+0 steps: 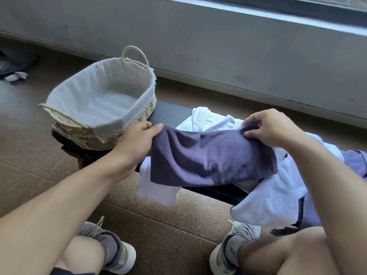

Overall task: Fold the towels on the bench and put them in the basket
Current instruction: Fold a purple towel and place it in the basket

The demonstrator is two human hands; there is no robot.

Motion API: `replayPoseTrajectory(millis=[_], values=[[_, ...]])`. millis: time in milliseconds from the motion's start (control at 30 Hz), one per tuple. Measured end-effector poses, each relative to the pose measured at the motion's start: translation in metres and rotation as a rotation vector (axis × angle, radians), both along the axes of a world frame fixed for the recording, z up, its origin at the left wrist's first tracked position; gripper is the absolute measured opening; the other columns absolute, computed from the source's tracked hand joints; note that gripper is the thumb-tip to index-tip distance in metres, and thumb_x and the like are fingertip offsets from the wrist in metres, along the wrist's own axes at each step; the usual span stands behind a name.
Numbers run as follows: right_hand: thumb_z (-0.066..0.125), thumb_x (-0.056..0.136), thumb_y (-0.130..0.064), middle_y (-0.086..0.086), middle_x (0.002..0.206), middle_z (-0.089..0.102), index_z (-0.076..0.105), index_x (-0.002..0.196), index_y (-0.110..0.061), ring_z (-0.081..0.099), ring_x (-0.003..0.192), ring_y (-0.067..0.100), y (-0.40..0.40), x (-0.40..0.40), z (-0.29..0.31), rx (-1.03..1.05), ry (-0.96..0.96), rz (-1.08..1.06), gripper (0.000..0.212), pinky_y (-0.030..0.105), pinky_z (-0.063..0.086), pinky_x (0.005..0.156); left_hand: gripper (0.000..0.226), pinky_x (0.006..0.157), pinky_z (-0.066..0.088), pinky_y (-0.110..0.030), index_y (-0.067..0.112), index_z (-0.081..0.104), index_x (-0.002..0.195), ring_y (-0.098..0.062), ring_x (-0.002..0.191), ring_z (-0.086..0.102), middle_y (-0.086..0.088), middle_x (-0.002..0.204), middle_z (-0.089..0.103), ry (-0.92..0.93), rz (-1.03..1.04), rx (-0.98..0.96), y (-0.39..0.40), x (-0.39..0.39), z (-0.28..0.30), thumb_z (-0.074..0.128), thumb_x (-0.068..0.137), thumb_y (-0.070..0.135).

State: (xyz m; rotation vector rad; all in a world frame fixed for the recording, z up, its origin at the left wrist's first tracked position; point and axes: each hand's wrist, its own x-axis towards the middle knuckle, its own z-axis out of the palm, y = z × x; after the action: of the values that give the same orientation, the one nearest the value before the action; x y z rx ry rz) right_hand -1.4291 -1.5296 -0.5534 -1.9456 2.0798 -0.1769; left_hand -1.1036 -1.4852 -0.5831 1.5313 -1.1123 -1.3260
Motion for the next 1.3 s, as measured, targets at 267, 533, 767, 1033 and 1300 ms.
replayPoseTrajectory(millis=[267, 533, 767, 1033, 1300], values=[[0.076, 0.085, -0.035, -0.016, 0.073, 0.058, 0.075, 0.095, -0.034, 0.057, 0.085, 0.021, -0.001, -0.006, 0.003, -0.016, 0.057, 0.010, 0.010, 0.034, 0.047, 0.082, 0.034, 0.070, 0.040, -0.035, 0.025, 0.060, 0.067, -0.016, 0.071, 0.053, -0.001, 0.071, 0.058, 0.017, 0.134, -0.109, -0.003, 0.002, 0.008, 0.060, 0.092, 0.048], [0.068, 0.092, -0.046, -0.003, 0.089, 0.068, 0.066, 0.089, -0.022, 0.063, 0.082, 0.026, 0.001, 0.004, -0.003, -0.042, -0.102, -0.062, 0.024, 0.033, 0.047, 0.070, 0.032, 0.075, 0.040, -0.043, 0.024, 0.062, 0.076, -0.019, 0.075, 0.053, 0.002, 0.073, 0.061, -0.113, 0.090, -0.075, -0.002, 0.012, 0.001, 0.054, 0.083, 0.054], [0.065, 0.095, -0.027, -0.001, 0.094, 0.071, 0.064, 0.084, -0.026, 0.064, 0.091, 0.018, -0.007, -0.011, 0.001, -0.317, -0.585, -0.278, 0.012, 0.034, 0.049, 0.083, 0.032, 0.075, 0.046, -0.038, 0.013, 0.064, 0.092, -0.021, 0.080, 0.062, -0.012, 0.087, 0.069, 0.019, 0.111, -0.027, 0.000, 0.004, 0.002, 0.050, 0.106, 0.038], [0.065, 0.095, -0.029, -0.002, 0.102, 0.071, 0.067, 0.106, -0.023, 0.065, 0.101, 0.019, -0.005, -0.009, -0.005, -0.292, -0.496, -0.259, 0.013, 0.036, 0.050, 0.094, 0.040, 0.079, 0.050, -0.034, 0.013, 0.069, 0.083, -0.017, 0.074, 0.067, 0.007, 0.067, 0.073, 0.142, 0.260, 0.072, -0.004, 0.001, 0.010, 0.053, 0.103, 0.044], [0.074, 0.086, -0.040, -0.011, 0.085, 0.063, 0.067, 0.106, -0.029, 0.062, 0.087, 0.014, 0.006, 0.016, 0.006, -0.266, -0.497, -0.227, 0.024, 0.028, 0.047, 0.074, 0.036, 0.037, 0.039, -0.016, 0.018, 0.056, 0.075, -0.008, 0.042, 0.055, 0.005, 0.053, 0.059, 0.125, 0.130, -0.007, 0.000, -0.001, 0.019, 0.050, 0.105, 0.039]])
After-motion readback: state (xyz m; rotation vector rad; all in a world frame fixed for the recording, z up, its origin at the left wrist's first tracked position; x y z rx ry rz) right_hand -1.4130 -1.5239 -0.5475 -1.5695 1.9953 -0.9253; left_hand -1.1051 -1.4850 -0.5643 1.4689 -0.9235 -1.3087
